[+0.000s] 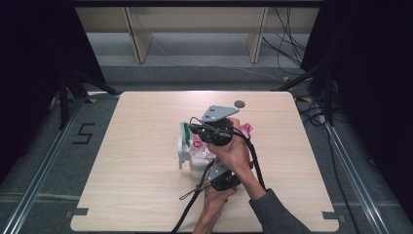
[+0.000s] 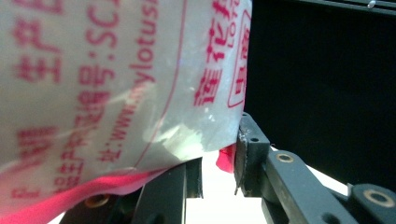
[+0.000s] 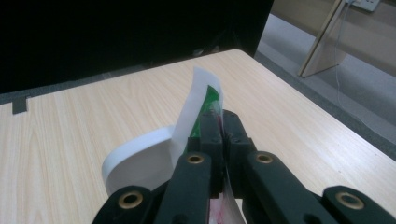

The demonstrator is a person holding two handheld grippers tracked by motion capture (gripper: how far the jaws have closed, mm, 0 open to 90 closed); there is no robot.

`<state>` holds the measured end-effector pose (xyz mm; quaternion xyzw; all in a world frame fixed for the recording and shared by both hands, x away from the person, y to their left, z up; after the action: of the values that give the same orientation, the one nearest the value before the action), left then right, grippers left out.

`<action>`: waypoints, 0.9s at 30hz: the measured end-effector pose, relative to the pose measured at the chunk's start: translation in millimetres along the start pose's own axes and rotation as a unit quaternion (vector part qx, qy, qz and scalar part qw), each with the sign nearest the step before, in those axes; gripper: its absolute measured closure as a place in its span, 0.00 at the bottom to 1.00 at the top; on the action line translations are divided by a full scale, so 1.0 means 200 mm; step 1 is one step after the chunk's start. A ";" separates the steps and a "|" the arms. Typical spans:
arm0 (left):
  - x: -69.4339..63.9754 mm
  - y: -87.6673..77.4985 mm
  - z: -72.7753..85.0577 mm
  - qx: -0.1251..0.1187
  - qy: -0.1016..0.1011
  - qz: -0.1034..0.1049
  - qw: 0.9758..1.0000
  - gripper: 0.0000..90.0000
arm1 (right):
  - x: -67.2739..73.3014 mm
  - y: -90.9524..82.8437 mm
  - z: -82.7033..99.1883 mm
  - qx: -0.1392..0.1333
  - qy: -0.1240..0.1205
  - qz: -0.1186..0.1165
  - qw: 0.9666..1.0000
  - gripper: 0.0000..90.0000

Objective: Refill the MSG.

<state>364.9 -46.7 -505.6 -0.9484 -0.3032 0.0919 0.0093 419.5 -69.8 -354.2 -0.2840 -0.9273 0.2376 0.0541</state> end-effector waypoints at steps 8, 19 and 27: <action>0.00 0.01 0.00 -0.007 -0.004 0.010 1.000 0.84 | 0.01 0.02 0.00 0.011 0.002 0.003 1.000 1.00; 0.00 0.00 0.00 -0.007 -0.001 0.011 1.000 0.84 | 0.01 0.01 0.00 0.000 0.001 0.001 1.000 1.00; 0.00 0.00 0.00 -0.006 -0.002 0.012 1.000 0.84 | 0.01 0.01 0.00 0.003 -0.003 0.004 1.000 1.00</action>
<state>365.0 -47.6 -505.2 -0.9518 -0.2923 0.0925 0.0018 419.6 -67.5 -355.3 -0.2871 -0.9255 0.2416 0.0515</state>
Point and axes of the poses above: each handheld gripper's, and its own axes: y roughly forward along the jaws, z roughly out of its underside, x roughly to its left, the point moved 1 cm from there along y, roughly forward along the jaws, and after that the axes turned 4 degrees about y, right-handed, at the moved point
